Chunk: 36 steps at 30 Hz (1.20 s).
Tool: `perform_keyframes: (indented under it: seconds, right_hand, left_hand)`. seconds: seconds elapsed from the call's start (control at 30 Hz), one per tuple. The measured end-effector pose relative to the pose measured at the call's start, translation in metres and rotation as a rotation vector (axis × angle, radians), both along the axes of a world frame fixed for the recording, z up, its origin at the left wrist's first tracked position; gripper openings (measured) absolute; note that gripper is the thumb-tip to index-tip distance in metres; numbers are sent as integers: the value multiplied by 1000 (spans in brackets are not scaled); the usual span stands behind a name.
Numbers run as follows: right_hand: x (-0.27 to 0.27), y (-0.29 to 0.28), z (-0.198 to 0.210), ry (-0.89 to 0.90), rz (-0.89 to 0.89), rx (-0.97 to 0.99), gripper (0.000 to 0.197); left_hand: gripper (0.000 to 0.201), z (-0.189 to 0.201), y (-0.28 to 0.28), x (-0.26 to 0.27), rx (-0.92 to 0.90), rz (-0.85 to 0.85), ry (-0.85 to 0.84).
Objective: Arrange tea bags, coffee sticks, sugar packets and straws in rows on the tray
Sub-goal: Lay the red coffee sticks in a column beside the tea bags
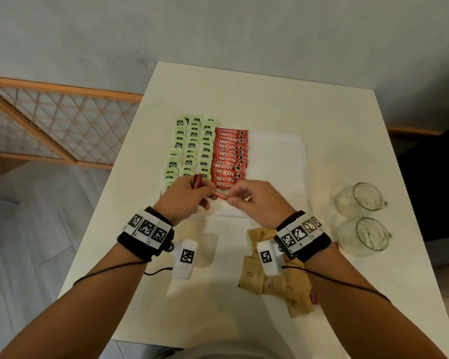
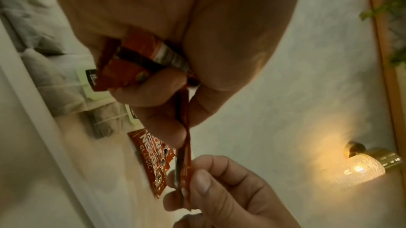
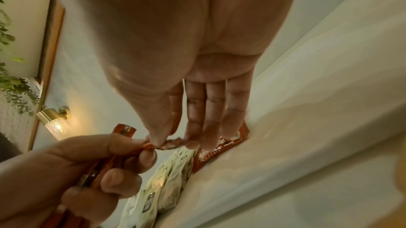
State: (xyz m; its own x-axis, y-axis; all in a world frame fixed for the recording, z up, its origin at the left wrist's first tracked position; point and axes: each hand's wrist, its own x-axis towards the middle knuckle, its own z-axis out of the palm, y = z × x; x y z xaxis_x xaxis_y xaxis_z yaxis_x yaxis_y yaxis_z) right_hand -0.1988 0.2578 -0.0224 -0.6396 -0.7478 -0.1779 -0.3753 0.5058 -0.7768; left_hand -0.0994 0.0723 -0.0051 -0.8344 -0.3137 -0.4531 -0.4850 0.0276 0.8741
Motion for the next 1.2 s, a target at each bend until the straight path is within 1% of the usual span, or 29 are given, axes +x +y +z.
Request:
perform_keyframes:
  seconds: [0.1,0.2,0.37,0.53,0.6,0.7,0.77,0.83,0.87,0.93,1.03,1.2]
  right_hand:
    - [-2,4,-3,-25,-32,19,18]
    - [-3,5,-4,-39,-33,29,16]
    - [-4,5,-4,-65,-21,15,12]
    - [-2,-2,-3,-164,-130,-135,7]
    - [-1,-5,-2,-175,-124,-153,5]
    - [0,-6,1,-150,-78,-135,5]
    - [0,-6,1,-141,-77,-146,11]
    - [-2,-5,0,-127,-139,-195,28]
    - [-4,-4,0,-130,-171,-222,32]
    - [-8,-2,0,-160,-172,-255,25]
    - [-9,0,0,-156,-91,-175,13]
    - [-11,4,-7,-90,-58,-41,12]
  left_hand:
    - [13,2,-1,3,-82,-115,52]
    - [15,-2,-3,4,-151,-152,66]
    - [10,-5,-3,5,-114,-77,89]
    - [10,-3,7,4,-50,-33,122]
    - [17,-3,12,3,-29,19,150]
    - [12,-1,16,0,6,83,182]
    - [9,0,15,-2,12,55,179]
    - [8,-1,11,-2,5,-19,171]
    - [8,-1,9,-2,-24,-58,160]
    - [9,-4,5,-1,-106,-123,133]
    - [8,-6,1,1,-177,-150,127]
    - [15,-7,-2,1,-208,-50,139]
